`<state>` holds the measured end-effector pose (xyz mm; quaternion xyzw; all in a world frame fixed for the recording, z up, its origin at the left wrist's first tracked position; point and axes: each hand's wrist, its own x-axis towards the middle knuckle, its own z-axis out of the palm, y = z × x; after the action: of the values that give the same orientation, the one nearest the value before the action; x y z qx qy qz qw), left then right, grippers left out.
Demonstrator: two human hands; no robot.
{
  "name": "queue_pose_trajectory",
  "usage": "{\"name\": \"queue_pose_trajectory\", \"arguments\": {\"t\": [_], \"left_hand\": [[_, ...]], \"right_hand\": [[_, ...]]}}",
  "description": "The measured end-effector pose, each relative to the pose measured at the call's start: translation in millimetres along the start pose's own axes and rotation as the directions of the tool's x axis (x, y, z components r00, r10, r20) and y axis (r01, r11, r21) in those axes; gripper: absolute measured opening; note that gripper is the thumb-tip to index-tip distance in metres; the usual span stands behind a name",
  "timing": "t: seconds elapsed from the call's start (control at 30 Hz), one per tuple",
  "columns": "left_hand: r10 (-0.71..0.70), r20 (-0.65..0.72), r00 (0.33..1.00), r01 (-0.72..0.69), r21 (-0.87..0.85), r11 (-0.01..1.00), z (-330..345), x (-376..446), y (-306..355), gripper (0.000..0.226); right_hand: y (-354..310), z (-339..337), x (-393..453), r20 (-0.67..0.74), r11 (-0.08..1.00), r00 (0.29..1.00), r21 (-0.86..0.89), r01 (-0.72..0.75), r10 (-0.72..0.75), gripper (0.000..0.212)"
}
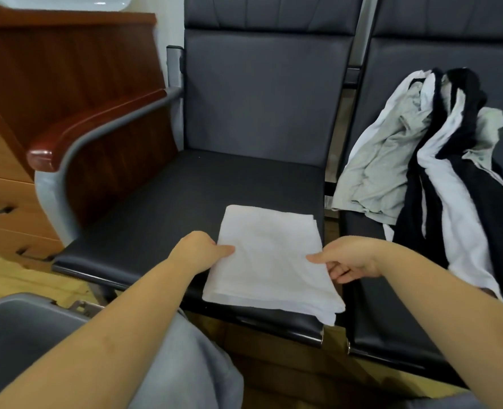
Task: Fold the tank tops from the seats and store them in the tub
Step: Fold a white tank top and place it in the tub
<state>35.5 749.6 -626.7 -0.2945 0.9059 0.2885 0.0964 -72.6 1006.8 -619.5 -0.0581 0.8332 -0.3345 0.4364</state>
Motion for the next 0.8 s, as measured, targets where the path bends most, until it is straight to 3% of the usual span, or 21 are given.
{"name": "queue_pose_trajectory", "arguments": {"t": [0.1, 0.2, 0.27, 0.37, 0.43, 0.57, 0.8], "left_hand": [[0.031, 0.000, 1.000, -0.031, -0.025, 0.999, -2, -7, 3, 0.032], [0.043, -0.018, 0.999, -0.046, -0.156, 0.987, -5, -11, -1, 0.027], [0.050, 0.015, 0.999, -0.043, -0.300, 0.953, -5, -14, -7, 0.031], [0.126, 0.120, 0.985, -0.058, -0.460, 0.886, -6, -18, -17, 0.066], [0.177, 0.173, 0.969, -0.089, -0.423, 0.902, -7, -24, -18, 0.075], [0.187, 0.194, 0.963, -0.135, -0.254, 0.958, -7, -33, -18, 0.060], [0.155, 0.135, 0.979, -0.119, -0.243, 0.963, -9, -41, -22, 0.059]], "right_hand": [[0, 16, 5, -0.265, 0.984, 0.960, 0.124, 0.131, -0.095, 0.022], [-2, 27, 3, -0.335, 0.956, 0.927, 0.174, 0.235, -0.167, 0.012], [-1, 31, 0, -0.375, 0.946, 0.907, 0.176, 0.273, -0.192, 0.023], [1, 36, -10, -0.392, 0.924, 0.888, 0.190, 0.333, -0.239, 0.056], [2, 37, -17, -0.342, 0.925, 0.893, 0.137, 0.355, -0.292, 0.069], [3, 47, -29, -0.302, 0.939, 0.889, -0.093, 0.331, -0.343, 0.055], [-7, 55, -38, -0.380, 0.928, 0.847, -0.109, 0.357, -0.370, 0.055]]}}
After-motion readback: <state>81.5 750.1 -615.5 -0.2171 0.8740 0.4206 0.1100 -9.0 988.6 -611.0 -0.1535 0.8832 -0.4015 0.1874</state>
